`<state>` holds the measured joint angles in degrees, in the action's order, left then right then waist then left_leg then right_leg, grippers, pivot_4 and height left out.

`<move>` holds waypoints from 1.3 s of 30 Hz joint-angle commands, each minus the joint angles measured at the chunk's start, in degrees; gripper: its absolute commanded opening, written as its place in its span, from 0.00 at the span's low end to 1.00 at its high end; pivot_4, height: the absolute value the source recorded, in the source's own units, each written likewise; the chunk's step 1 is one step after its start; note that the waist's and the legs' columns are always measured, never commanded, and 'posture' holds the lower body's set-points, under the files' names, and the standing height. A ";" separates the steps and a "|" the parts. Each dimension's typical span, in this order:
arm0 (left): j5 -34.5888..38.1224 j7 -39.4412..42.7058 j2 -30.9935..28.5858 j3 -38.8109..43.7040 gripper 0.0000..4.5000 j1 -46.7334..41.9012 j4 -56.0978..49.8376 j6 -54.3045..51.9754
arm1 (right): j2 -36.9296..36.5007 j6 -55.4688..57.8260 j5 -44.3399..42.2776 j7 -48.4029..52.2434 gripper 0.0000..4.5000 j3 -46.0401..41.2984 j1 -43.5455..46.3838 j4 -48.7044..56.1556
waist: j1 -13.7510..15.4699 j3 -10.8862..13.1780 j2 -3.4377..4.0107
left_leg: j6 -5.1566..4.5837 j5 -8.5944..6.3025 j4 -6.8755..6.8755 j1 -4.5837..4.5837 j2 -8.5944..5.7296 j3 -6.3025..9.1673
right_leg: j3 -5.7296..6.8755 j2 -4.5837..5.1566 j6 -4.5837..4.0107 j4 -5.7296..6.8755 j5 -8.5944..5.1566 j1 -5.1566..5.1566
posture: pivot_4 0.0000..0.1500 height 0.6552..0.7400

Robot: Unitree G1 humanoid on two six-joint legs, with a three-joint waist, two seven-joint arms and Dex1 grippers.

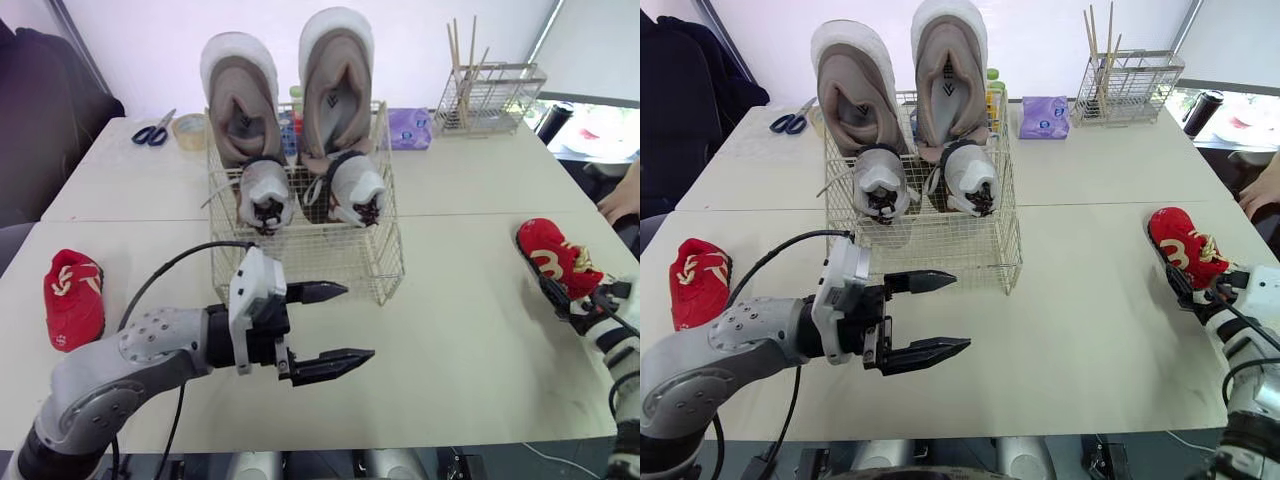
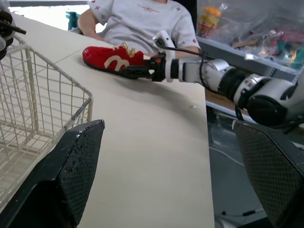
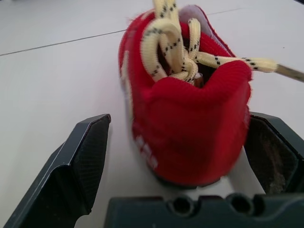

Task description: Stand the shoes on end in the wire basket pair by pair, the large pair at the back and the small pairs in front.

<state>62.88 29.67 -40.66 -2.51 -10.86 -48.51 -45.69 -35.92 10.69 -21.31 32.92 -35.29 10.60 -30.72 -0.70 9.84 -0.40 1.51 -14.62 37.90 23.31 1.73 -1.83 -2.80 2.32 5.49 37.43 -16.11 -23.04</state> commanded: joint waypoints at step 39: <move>28.93 13.68 -21.76 26.43 1.00 -6.07 20.62 -12.71 | -46.01 10.46 -21.32 59.57 0.49 35.47 53.62 34.76 | -0.90 0.82 0.27 | -0.31 -0.20 -0.56 0.07 0.21 -0.41 | -0.26 0.26 -0.08 -0.22 -0.19 -0.60 | 1.00 1.00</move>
<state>88.09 43.95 -61.46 21.10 -17.42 -26.96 -57.37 -82.07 24.16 -43.14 91.20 -2.62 60.99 3.06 -1.60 10.65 -0.13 1.20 -14.82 37.33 23.37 1.94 -2.25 -3.05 2.60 5.43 37.21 -16.31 -23.66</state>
